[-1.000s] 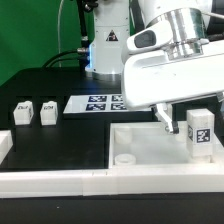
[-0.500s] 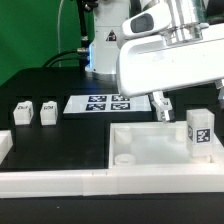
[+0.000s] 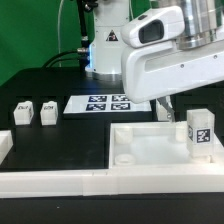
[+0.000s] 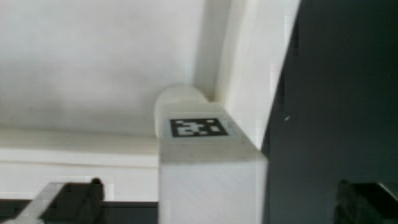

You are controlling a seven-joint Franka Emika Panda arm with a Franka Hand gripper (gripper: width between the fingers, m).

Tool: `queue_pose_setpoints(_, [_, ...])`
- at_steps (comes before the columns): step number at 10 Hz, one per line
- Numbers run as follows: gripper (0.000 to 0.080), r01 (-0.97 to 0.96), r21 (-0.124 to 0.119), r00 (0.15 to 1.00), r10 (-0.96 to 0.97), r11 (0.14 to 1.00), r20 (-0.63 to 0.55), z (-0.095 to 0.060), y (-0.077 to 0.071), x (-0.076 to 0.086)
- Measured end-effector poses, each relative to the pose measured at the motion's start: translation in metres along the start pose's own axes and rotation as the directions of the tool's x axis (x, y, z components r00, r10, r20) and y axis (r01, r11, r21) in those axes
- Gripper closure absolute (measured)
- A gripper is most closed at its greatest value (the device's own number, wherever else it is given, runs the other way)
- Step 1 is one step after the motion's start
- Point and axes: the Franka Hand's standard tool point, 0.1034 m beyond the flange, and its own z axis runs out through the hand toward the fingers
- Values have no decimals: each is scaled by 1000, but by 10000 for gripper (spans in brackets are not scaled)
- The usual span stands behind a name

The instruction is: Assemble one leg

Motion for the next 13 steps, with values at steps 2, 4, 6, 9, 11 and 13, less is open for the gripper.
queue_pose_setpoints(2, [151,-1,-1,1000,1,1000,-13,5,2,3])
queue_pose_setpoints(4, [151,-3,-1,1000,3,1000,-18,11,3,3])
queue_pose_setpoints(6, [173,-3,-3,1000,3,1000,-25,14,3,2])
queue_pose_setpoints(9, [361,-43,1,999,43,999,-26,14,3,2])
queue_pose_setpoints(11, [490,-230,8,973,230,973,-30,13,4,3])
queue_pose_setpoints(13, [490,-462,27,885,463,886,-47,14,7,7])
